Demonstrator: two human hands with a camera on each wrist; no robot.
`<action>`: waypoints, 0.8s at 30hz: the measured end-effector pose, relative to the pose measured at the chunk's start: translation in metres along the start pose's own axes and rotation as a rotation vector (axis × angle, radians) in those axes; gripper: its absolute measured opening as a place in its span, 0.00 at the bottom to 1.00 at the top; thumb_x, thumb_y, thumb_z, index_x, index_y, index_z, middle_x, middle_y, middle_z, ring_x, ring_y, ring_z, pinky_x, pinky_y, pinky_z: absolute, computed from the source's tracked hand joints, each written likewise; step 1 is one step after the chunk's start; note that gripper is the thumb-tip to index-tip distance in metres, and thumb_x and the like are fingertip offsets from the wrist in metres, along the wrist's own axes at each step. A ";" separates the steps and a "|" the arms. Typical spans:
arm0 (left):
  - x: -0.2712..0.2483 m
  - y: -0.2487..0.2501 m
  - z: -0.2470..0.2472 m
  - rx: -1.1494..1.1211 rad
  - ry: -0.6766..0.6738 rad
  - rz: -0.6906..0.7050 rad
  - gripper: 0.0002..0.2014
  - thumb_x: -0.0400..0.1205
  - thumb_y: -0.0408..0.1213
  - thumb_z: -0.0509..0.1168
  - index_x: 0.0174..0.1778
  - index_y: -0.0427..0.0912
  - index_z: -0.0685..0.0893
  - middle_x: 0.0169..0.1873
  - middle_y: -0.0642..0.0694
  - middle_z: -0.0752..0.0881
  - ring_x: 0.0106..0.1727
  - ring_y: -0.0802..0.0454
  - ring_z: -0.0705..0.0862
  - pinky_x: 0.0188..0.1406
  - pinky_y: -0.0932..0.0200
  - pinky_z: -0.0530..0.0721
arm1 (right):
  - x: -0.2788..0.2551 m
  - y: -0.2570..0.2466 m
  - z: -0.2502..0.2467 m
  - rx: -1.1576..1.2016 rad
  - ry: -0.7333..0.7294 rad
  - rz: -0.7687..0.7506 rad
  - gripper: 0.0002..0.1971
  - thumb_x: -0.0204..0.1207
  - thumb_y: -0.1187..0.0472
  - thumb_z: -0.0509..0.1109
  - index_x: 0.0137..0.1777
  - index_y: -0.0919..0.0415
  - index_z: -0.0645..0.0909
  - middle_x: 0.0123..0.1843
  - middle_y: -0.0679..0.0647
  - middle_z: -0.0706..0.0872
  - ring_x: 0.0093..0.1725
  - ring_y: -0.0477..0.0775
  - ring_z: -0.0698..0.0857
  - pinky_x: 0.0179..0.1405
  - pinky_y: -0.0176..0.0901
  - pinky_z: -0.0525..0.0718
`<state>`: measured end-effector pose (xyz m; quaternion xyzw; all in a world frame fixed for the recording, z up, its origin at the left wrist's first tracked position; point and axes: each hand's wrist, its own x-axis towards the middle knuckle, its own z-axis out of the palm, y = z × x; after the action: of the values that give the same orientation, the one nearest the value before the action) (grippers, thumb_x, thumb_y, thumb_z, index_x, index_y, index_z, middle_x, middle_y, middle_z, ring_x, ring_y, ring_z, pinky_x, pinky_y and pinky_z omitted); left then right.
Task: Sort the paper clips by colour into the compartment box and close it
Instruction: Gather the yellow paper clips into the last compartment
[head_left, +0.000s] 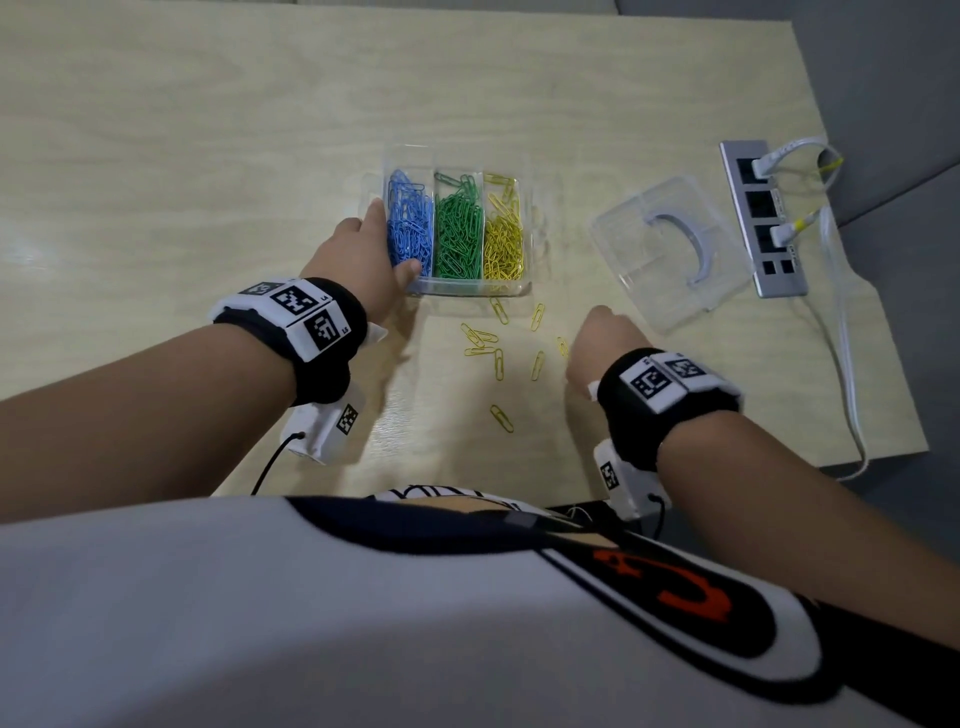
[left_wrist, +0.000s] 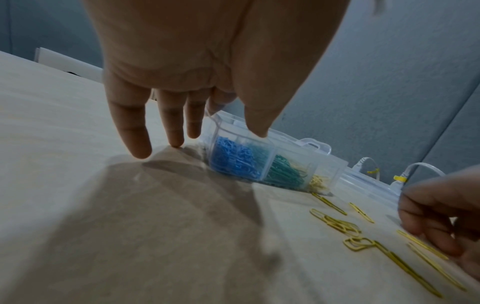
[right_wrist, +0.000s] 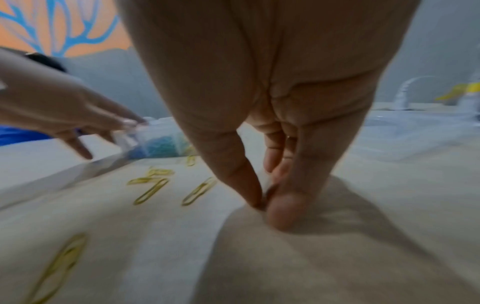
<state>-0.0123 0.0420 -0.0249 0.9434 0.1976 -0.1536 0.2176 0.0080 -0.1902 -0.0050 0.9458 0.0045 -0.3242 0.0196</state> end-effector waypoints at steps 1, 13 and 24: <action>0.000 0.000 0.000 0.003 0.001 0.002 0.32 0.83 0.49 0.61 0.79 0.39 0.58 0.65 0.31 0.74 0.64 0.32 0.77 0.59 0.43 0.75 | 0.000 -0.006 0.003 0.031 0.009 -0.047 0.16 0.76 0.71 0.64 0.64 0.68 0.70 0.65 0.66 0.77 0.60 0.65 0.81 0.45 0.46 0.74; 0.000 0.001 -0.001 0.023 0.006 0.004 0.31 0.83 0.49 0.62 0.77 0.40 0.60 0.64 0.31 0.75 0.61 0.32 0.78 0.56 0.44 0.76 | -0.005 -0.031 0.027 -0.061 0.166 -0.477 0.43 0.71 0.37 0.71 0.81 0.51 0.56 0.81 0.59 0.59 0.75 0.63 0.62 0.70 0.57 0.71; -0.001 0.001 -0.001 0.021 0.005 0.010 0.30 0.83 0.49 0.62 0.77 0.40 0.60 0.63 0.31 0.75 0.61 0.32 0.78 0.55 0.44 0.76 | 0.004 -0.023 0.016 -0.171 0.214 -0.545 0.19 0.73 0.75 0.63 0.64 0.64 0.73 0.64 0.61 0.73 0.60 0.63 0.75 0.56 0.56 0.81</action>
<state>-0.0127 0.0416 -0.0230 0.9470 0.1916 -0.1523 0.2079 0.0013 -0.1682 -0.0209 0.9334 0.2873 -0.2145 0.0109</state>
